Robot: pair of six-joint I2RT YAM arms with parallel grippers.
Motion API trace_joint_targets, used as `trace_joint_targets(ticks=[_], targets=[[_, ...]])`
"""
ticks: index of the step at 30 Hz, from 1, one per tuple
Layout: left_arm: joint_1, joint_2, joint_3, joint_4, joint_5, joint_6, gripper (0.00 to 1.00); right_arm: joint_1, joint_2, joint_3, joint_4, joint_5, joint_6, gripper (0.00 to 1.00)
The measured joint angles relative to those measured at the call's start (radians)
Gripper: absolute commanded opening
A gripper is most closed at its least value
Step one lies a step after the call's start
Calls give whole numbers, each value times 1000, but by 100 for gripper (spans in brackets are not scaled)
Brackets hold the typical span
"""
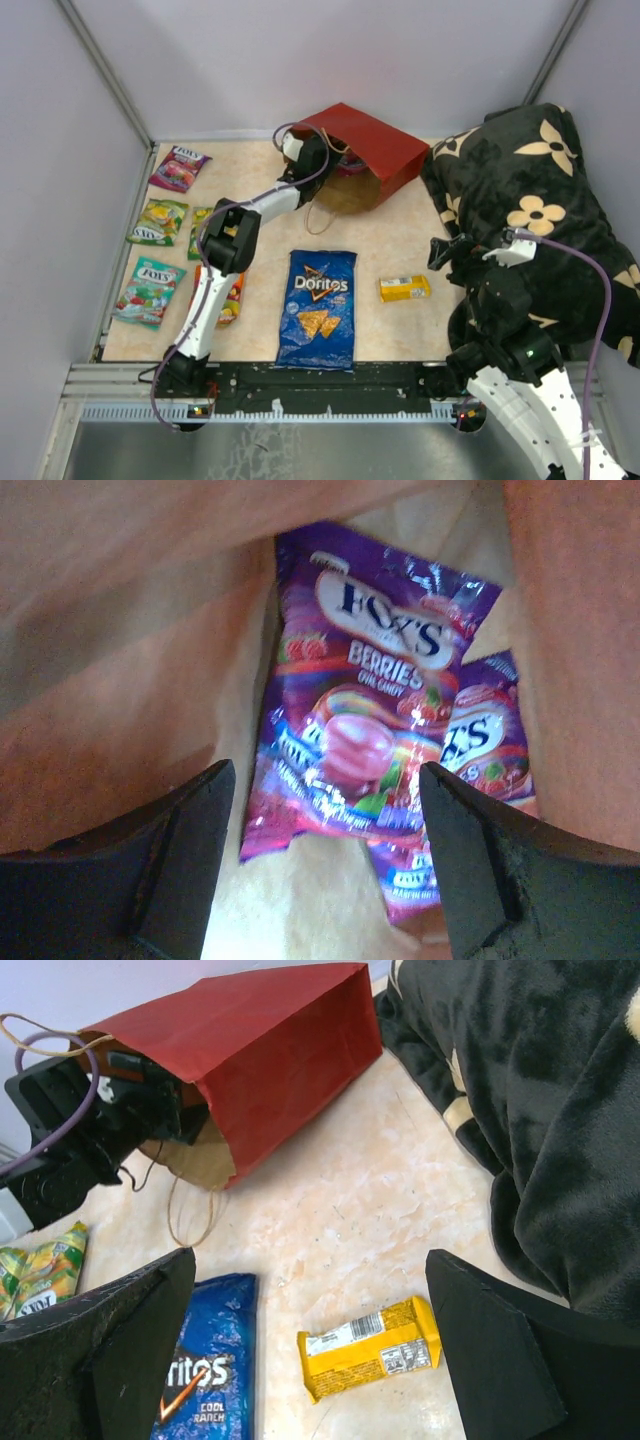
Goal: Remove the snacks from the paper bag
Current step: Take out the snack from the paper bag.
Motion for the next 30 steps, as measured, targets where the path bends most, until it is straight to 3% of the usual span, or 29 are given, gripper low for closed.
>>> trace_joint_targets(ticks=[6,13,18,23,27,30], targets=[[11,122,217,-78,-18,67,77,0,-13,0,-8,0,2,99],[17,227,352,-116,35,55,75,0,-21,0,-21,6,1,99],[17,238,369,-121,80,41,73,0,-21,0,-19,5,1,99],[13,259,389,-108,143,21,59,0,-21,0,-18,5,2,99],[5,277,402,-100,179,13,36,0,-21,0,-18,5,2,99],[-5,280,399,-102,199,13,27,0,-21,0,-18,5,2,99]])
